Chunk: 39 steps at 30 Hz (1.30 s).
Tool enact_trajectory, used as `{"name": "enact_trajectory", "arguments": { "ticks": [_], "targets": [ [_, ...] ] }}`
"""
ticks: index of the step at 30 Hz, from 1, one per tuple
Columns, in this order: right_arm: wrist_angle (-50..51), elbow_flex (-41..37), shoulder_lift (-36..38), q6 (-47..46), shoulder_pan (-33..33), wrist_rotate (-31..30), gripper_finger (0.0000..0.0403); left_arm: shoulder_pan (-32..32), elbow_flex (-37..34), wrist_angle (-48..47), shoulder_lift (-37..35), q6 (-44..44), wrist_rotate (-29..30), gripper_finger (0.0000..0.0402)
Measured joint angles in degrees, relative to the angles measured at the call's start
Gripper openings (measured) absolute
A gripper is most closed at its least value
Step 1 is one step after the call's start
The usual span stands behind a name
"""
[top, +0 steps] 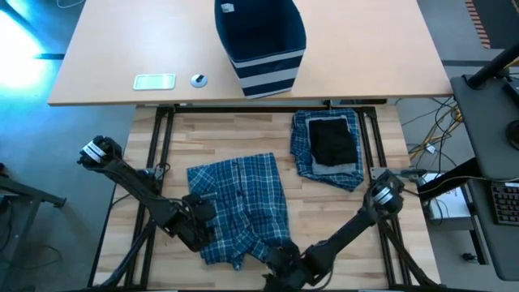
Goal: Fold Laundry from Bin
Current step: Fold the blue patterned long sleeve
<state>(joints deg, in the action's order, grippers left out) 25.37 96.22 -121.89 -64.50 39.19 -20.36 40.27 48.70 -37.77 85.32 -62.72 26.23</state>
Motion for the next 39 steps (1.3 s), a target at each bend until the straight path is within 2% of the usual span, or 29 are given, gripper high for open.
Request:
{"name": "enact_trajectory", "arguments": {
  "ticks": [5,11,14,18,19,21,27,30,35,39],
  "targets": [
    [5.1,5.1,-5.7,-6.5,-1.6,0.4,0.0233,0.0,1.0,-0.2,0.0,2.4,1.7,0.0261],
    [6.9,8.2,-7.7,-18.1,-4.2,0.1,0.0191,0.3,0.5,-0.2,0.0,2.3,1.8,0.0261],
    [12.1,9.4,-7.6,-27.5,-5.3,-0.6,0.0144,0.7,0.4,0.2,0.0,2.4,1.8,0.0261],
    [20.5,12.3,-7.5,-37.3,-6.0,0.1,0.0045,1.1,0.3,0.3,0.0,4.0,1.8,0.0261],
    [22.1,13.3,-7.3,-38.1,-6.2,1.1,0.0027,1.2,0.3,0.3,0.1,4.5,1.8,0.0261],
    [23.5,15.7,-7.2,-39.0,-6.7,5.7,0.0016,1.3,0.3,0.3,0.2,5.4,1.9,0.0261],
    [23.9,22.1,-5.9,-35.0,-8.7,28.0,0.0009,1.6,0.2,1.0,1.2,7.8,4.0,0.0261],
    [30.8,24.5,-5.9,-31.5,-9.8,36.3,0.0009,2.0,0.2,1.8,2.0,9.2,4.7,0.0261],
    [43.8,25.0,-5.9,-24.0,-11.7,37.1,0.0031,2.1,0.2,2.5,3.5,9.5,4.8,0.0261],
    [43.4,24.8,-5.9,-20.5,-12.5,36.8,0.0079,2.1,0.2,6.1,4.9,9.5,4.9,0.0261]
  ]
}}
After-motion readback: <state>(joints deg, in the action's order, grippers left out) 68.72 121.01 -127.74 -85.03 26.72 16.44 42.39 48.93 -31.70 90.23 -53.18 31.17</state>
